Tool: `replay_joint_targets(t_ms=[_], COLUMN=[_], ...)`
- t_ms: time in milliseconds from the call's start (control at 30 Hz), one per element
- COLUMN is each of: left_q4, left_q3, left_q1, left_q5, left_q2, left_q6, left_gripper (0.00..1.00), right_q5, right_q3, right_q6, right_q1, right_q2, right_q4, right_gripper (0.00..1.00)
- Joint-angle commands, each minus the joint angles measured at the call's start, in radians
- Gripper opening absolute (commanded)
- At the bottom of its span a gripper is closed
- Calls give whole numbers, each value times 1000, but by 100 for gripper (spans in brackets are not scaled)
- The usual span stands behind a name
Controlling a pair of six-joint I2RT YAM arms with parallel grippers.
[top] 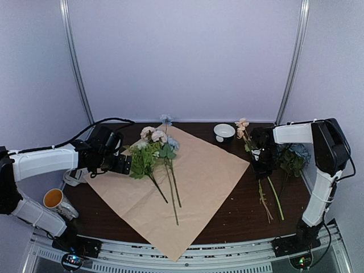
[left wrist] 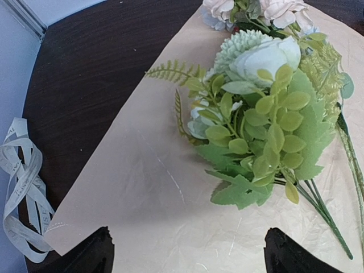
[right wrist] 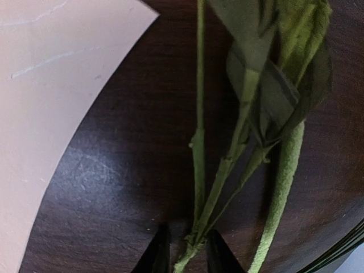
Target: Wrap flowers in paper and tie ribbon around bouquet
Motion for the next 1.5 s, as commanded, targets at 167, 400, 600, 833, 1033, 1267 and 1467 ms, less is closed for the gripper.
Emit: replay_joint_targets(t_ms=[167, 400, 600, 833, 1033, 1267, 1467], left_q4=[-16, 78, 392, 601, 559, 594, 655], left_q3=[28, 1, -45, 113, 209, 210, 142], left_q1=[5, -8, -167, -340, -363, -363, -347], left_q5=[-15, 83, 325, 699, 710, 652, 588], left_q2=[-39, -182, -328, -144, -35, -34, -84], left_q6=[14, 42, 203, 298, 321, 303, 174], left_gripper=[95, 93, 85, 87, 76, 20, 0], right_q5=[19, 87, -128, -500, -526, -529, -423], right_q3=[-15, -11, -157, -153, 28, 85, 151], right_q6=[30, 28, -29, 277, 223, 144, 55], right_q1=[-49, -10, 229, 475, 597, 644, 620], right_q2=[-150, -467, -704, -571, -431, -409, -425], right_q4=[18, 148, 560, 1215, 1180, 1053, 844], right_gripper=[0, 0, 0, 0, 0, 0, 31])
